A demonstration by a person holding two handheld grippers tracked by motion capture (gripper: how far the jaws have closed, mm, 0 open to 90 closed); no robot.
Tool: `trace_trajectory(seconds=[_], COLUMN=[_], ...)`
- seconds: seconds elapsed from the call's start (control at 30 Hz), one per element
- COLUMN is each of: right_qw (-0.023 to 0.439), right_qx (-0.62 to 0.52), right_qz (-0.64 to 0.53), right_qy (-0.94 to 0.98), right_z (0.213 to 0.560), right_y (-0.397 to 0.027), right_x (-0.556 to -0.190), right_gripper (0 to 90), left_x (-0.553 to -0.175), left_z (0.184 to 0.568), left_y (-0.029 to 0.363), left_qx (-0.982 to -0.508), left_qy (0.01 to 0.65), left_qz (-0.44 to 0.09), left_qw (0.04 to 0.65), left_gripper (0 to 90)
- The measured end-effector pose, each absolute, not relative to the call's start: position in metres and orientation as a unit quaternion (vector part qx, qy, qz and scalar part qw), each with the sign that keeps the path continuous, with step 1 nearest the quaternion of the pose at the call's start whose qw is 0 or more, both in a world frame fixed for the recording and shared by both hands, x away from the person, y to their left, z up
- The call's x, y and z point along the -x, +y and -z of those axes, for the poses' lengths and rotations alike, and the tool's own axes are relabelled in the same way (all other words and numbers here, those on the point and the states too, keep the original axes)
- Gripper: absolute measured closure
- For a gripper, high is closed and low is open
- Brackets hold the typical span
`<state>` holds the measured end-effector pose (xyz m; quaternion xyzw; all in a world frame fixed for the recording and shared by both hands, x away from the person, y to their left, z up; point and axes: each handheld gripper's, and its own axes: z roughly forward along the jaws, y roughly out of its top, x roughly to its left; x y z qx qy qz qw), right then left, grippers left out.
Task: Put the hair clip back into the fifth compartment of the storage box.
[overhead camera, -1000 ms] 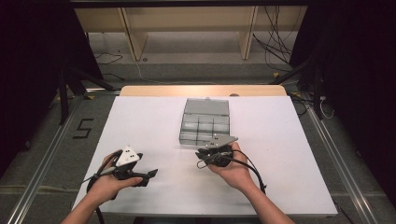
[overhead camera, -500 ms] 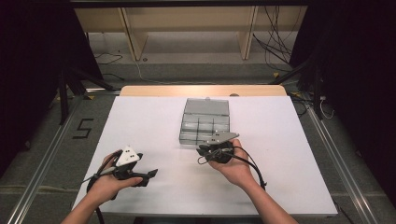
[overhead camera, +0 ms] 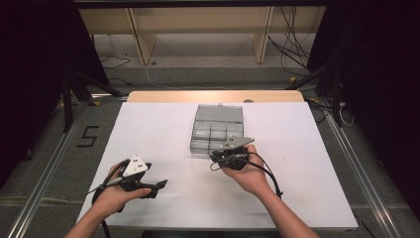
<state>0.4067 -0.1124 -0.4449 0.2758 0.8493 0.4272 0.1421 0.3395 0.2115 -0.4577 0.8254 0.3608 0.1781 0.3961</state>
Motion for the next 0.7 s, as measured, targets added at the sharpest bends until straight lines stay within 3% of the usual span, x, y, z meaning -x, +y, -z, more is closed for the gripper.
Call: trace_trajectory(seconds=[0.7], right_qw=[0.148], right_qx=[-0.289], right_qz=[-0.422], right_qy=[0.846], right_z=[0.443], right_y=[-0.116], right_x=[-0.418], right_gripper=[80.7], left_x=[-0.34], left_z=[0.458], left_y=[0.212], left_qx=[-0.825], left_qy=[0.36], left_qz=[-0.181], left_qw=[0.395], left_gripper=[18.0])
